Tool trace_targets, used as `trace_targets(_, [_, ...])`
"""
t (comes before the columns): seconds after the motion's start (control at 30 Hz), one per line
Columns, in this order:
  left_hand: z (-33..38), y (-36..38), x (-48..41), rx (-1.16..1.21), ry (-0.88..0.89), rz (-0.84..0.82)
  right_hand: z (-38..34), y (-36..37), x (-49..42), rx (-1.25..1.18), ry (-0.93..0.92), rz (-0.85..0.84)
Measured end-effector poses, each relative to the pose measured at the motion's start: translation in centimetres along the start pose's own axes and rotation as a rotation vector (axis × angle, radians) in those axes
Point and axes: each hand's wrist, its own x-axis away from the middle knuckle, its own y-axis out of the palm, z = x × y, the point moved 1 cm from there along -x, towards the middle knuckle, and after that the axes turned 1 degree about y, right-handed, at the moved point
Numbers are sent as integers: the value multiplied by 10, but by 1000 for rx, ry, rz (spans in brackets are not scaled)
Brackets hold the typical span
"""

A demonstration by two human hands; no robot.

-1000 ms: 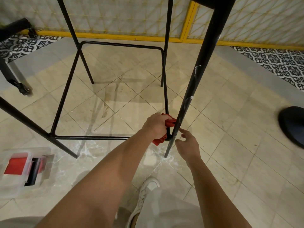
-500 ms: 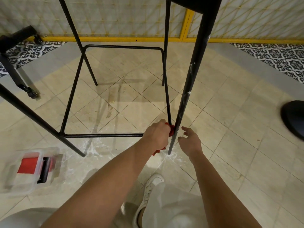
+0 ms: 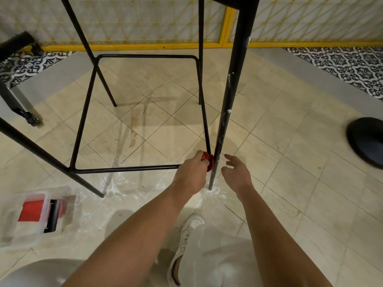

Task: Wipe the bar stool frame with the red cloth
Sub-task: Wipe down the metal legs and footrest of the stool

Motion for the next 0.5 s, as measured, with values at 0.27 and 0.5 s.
trace_targets(0.27, [-3, -2, 0, 176, -86, 67, 3, 0, 1, 16, 2, -6])
trace_targets(0.5, [-1, -9, 1, -23, -6, -45, 4, 0, 1, 32, 11, -18])
